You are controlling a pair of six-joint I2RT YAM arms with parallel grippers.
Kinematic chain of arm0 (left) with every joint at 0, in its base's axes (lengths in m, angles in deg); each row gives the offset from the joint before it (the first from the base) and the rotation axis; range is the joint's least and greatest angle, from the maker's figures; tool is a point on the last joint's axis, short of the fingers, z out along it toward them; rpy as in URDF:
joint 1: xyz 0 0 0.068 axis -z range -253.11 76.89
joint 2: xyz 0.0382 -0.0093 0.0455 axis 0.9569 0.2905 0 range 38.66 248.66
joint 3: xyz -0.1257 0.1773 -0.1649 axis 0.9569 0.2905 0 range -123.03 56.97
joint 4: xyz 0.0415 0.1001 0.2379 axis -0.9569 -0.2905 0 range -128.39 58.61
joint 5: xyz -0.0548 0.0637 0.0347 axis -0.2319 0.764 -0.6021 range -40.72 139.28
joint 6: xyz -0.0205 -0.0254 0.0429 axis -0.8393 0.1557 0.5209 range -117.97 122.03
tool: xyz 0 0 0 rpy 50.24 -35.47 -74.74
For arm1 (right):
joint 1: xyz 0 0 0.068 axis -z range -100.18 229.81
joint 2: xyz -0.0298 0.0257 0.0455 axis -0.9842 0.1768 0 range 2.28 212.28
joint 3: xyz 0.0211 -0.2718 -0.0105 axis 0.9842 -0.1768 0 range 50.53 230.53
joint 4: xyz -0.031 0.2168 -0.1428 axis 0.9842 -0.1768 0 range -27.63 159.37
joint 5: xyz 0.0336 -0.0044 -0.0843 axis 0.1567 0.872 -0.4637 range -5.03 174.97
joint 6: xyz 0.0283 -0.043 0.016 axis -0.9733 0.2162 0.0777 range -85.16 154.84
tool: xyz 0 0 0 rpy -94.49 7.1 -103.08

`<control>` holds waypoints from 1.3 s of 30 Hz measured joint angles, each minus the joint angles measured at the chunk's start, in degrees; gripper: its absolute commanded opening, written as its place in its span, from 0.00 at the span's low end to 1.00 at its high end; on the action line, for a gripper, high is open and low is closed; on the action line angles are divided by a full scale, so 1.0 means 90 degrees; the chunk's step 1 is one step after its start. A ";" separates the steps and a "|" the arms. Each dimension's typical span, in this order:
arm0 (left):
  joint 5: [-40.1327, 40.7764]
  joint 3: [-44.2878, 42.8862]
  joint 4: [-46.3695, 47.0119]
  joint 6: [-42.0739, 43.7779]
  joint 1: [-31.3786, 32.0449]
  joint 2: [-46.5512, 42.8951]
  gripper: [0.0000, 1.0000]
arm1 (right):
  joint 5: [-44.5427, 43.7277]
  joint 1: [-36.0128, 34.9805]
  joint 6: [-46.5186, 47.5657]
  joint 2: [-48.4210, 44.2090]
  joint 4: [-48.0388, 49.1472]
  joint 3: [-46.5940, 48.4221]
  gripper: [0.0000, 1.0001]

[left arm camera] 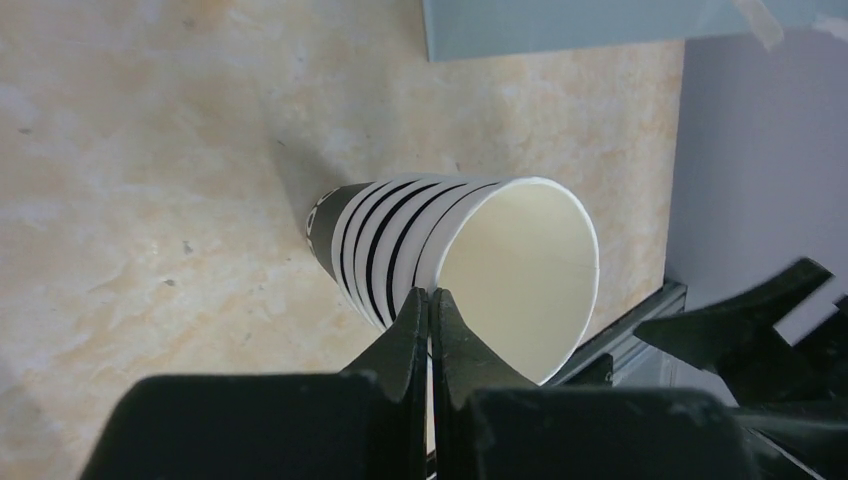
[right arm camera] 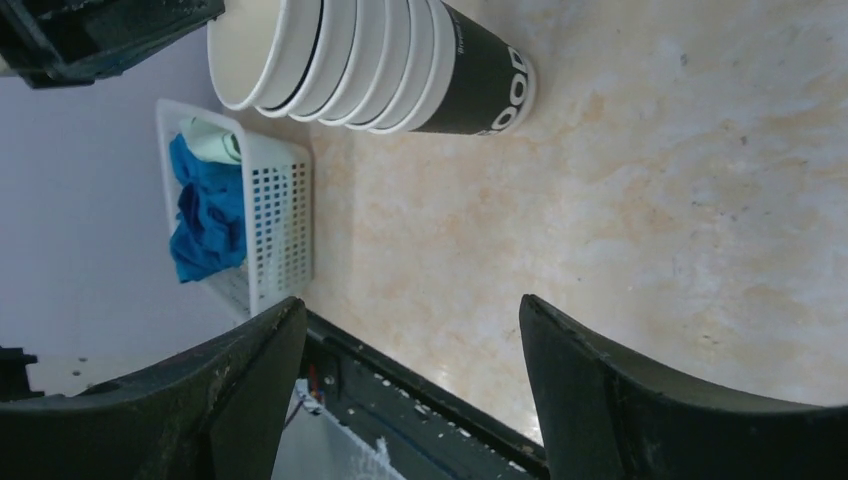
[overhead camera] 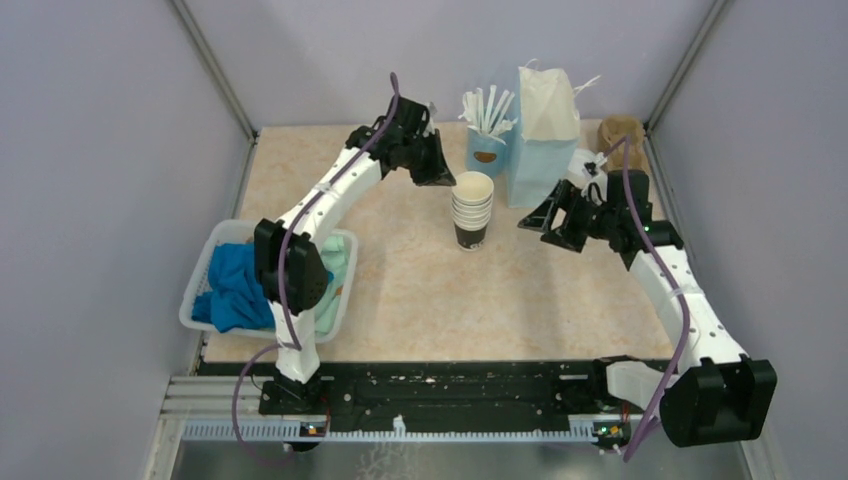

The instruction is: Pack the takeout coffee

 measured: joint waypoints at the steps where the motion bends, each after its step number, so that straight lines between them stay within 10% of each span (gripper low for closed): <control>1: -0.0005 0.0087 0.0044 -0.0019 0.0087 -0.0083 0.00 | 0.0083 -0.0044 -0.0204 0.0041 0.0233 -0.0143 0.77; 17: 0.0019 0.0974 0.0714 -0.0170 0.0714 -0.0838 0.00 | 0.0420 -0.0287 -0.2793 0.0308 0.3004 -0.1634 0.76; 39: -0.0172 0.1188 0.0974 -0.0418 0.0765 -0.0838 0.00 | -0.0114 -0.0512 -0.2616 0.0794 0.3393 -0.1690 0.69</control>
